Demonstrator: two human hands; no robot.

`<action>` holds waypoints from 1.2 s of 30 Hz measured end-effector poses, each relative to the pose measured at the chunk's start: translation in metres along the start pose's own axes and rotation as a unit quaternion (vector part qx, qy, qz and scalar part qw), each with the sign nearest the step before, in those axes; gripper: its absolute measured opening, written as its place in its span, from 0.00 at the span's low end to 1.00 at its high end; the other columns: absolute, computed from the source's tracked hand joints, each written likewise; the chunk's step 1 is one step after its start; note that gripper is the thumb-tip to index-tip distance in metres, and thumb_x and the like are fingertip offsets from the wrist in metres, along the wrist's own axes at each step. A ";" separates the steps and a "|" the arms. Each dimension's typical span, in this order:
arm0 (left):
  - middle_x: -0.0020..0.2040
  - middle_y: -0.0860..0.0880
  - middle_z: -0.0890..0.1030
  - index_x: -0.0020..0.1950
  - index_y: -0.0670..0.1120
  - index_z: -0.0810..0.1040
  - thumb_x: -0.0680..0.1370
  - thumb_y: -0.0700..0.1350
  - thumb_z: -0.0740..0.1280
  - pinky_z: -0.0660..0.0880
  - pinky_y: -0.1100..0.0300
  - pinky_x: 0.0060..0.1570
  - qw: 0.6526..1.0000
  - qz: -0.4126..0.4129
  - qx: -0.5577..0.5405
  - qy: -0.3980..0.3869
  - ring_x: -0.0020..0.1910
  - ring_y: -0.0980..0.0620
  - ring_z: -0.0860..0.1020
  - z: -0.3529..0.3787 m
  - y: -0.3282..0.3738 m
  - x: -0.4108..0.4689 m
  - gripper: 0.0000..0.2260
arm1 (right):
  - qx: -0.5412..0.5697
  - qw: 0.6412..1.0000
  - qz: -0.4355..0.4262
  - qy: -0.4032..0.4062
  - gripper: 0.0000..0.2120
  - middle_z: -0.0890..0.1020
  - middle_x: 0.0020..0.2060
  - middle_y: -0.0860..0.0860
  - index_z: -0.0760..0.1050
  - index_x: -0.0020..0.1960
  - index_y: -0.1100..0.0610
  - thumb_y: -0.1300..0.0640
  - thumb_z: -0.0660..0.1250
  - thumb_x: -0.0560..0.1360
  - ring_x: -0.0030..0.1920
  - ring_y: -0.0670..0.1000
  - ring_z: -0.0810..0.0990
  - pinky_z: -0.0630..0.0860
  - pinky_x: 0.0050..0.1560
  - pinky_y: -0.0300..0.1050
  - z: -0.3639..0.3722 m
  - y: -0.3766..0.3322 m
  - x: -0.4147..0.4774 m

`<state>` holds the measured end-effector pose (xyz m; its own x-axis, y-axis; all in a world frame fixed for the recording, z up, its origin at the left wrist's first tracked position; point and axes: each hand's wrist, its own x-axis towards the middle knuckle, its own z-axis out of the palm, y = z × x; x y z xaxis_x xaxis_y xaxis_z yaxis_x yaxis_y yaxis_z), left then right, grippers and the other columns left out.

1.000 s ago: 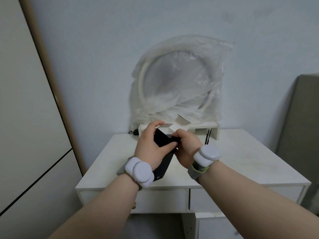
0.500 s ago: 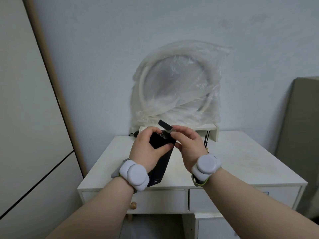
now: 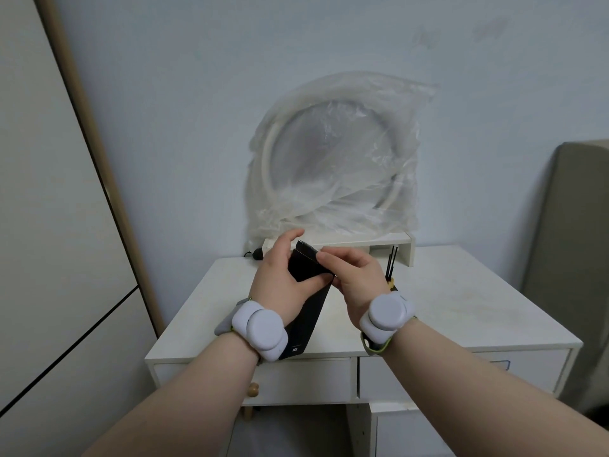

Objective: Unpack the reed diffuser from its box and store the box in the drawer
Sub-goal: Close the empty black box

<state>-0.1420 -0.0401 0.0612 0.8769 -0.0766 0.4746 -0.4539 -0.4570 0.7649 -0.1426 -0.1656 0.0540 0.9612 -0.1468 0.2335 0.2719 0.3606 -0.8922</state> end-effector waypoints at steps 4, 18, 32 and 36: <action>0.53 0.47 0.79 0.55 0.63 0.70 0.58 0.61 0.73 0.76 0.49 0.54 1.000 -0.007 0.025 -0.004 0.51 0.49 0.79 0.003 -0.006 0.003 0.27 | 0.007 1.000 0.009 -0.005 0.05 0.82 0.33 0.51 0.80 0.40 0.59 0.67 0.72 0.68 0.33 0.45 0.79 0.74 0.41 0.39 -0.001 0.004 0.000; 0.52 0.51 0.78 0.53 0.56 0.73 0.62 0.52 0.76 0.71 0.62 0.48 0.992 0.011 0.107 -0.063 0.51 0.52 0.76 0.003 -0.022 0.011 0.22 | -0.073 0.985 0.152 -0.038 0.07 0.80 0.33 0.55 0.76 0.34 0.59 0.63 0.71 0.69 0.33 0.50 0.80 0.78 0.34 0.40 -0.005 0.009 0.012; 0.65 0.49 0.76 0.66 0.52 0.70 0.72 0.61 0.65 0.69 0.55 0.62 0.969 -0.234 -0.076 0.019 0.60 0.49 0.76 -0.060 -0.060 0.000 0.25 | 0.150 0.964 0.210 0.070 0.08 0.77 0.37 0.57 0.76 0.46 0.65 0.61 0.69 0.71 0.42 0.56 0.78 0.82 0.44 0.52 -0.015 0.021 0.021; 0.51 0.44 0.82 0.53 0.49 0.77 0.77 0.54 0.62 0.76 0.49 0.56 0.918 -0.304 -0.253 -0.008 0.48 0.44 0.82 -0.065 -0.066 -0.016 0.11 | 0.161 0.961 0.221 0.050 0.08 0.77 0.40 0.59 0.75 0.48 0.65 0.61 0.68 0.71 0.47 0.59 0.78 0.80 0.51 0.56 -0.016 0.029 0.011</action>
<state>-0.1366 0.0487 0.0315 0.9929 0.0413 -0.1113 0.1091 0.0504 0.9927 -0.1244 -0.1713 0.0244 0.9813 0.0040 -0.1926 -0.1453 0.6717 -0.7264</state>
